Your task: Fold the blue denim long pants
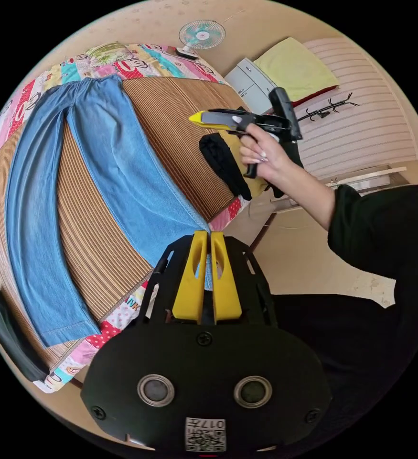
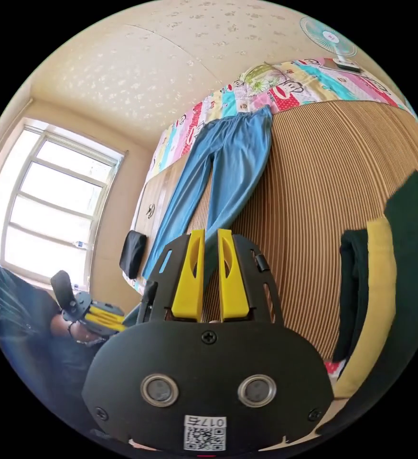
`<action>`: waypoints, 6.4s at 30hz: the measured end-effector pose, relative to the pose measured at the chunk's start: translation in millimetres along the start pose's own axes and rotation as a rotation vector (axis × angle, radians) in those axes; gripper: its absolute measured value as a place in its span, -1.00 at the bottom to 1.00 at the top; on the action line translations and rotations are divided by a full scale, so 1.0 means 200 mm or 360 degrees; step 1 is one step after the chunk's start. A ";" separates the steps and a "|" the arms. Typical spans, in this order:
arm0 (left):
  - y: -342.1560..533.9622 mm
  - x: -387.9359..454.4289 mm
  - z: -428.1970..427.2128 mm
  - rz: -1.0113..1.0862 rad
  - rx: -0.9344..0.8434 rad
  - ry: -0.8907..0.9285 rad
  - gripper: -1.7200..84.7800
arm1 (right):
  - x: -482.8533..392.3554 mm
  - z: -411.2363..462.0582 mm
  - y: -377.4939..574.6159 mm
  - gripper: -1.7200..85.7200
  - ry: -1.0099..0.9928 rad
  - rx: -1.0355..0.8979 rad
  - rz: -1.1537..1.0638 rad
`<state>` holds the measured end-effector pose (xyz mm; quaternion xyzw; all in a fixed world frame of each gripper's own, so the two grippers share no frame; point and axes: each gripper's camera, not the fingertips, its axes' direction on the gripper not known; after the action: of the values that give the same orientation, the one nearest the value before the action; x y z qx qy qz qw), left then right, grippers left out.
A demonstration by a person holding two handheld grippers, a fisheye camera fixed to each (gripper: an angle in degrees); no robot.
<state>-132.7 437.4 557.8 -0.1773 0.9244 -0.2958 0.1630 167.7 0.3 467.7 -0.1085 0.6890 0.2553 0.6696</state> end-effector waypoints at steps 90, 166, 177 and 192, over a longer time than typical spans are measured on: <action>1.71 -1.47 -2.47 -0.1235 0.0787 -0.0208 -0.82 | -1.56 2.70 -1.18 -0.77 0.0715 0.0046 -0.0543; 1.48 -1.53 -1.82 -0.0809 0.0022 0.0797 -0.96 | -0.93 1.55 1.51 -0.92 -0.0004 -0.0941 0.0236; 1.44 -1.66 -1.74 -0.0960 0.0020 0.0460 -0.83 | -0.89 1.58 1.52 -0.86 0.0193 -0.1013 0.0319; 0.61 -1.76 -1.89 -0.0653 0.0634 0.0101 -0.79 | -1.25 1.77 0.00 -0.87 0.0260 -0.0061 -0.0301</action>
<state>-4.4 864.2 845.7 -0.3157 0.7975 -0.5038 0.1025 494.0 128.9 721.4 -0.2064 0.7229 0.1944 0.6301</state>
